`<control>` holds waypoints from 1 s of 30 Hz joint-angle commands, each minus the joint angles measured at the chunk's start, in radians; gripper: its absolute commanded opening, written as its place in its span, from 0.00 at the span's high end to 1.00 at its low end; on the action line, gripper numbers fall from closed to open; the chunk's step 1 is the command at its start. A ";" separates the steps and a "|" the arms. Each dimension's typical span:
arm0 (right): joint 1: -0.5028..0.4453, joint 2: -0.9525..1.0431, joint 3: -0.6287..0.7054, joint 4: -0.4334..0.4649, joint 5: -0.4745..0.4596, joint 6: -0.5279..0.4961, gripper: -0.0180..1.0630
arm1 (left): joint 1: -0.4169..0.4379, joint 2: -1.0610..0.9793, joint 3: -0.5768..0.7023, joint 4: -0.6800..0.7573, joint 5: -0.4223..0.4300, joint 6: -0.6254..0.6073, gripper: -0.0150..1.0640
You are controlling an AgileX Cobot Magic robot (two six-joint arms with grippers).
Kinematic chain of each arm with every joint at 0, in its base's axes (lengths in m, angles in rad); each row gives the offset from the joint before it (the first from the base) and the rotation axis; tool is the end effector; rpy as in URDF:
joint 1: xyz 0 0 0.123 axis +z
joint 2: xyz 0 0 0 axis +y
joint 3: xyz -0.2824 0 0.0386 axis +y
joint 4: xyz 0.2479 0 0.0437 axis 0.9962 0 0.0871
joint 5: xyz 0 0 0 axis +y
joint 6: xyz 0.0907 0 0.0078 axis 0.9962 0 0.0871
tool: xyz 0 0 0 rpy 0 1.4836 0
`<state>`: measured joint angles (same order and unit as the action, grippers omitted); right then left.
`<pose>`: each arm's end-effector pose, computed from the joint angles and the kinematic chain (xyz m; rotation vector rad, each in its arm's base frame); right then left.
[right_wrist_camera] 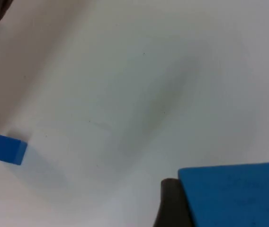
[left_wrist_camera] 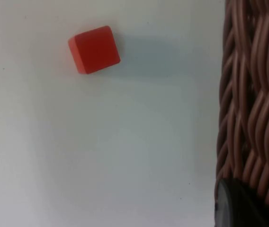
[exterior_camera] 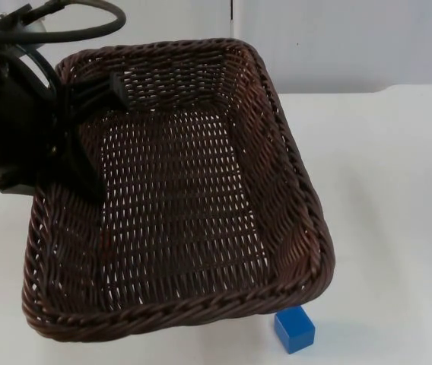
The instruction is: Pick up the basket with the left hand and place the largest block into the basket with the right hand.
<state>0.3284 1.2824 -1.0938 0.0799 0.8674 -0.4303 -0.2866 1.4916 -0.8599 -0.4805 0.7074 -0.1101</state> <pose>0.2442 0.0891 0.3263 -0.9005 2.3711 0.0574 0.2550 -0.1037 0.2157 -0.2018 2.8384 -0.6100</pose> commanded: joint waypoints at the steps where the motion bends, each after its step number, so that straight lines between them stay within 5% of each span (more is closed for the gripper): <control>1: 0.007 -0.015 0.009 0.007 0.007 0.000 0.98 | -0.005 -0.013 -0.002 -0.029 -0.015 0.000 0.99; 14: 0.007 -0.015 0.009 0.018 -0.009 0.000 0.98 | -0.005 -0.013 -0.002 -0.029 -0.015 0.000 0.99; 21: 0.007 -0.011 0.009 0.163 -0.026 -0.069 0.98 | -0.005 -0.013 -0.002 -0.029 -0.015 0.000 0.99; 30: 0.152 0.054 0.007 0.146 -0.096 -0.071 0.98 | -0.005 -0.013 -0.002 -0.032 -0.015 0.000 0.99</control>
<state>0.4715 1.3347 -1.0861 0.2263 0.7960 -0.4922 -0.2866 1.4916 -0.8599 -0.4805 0.7074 -0.1101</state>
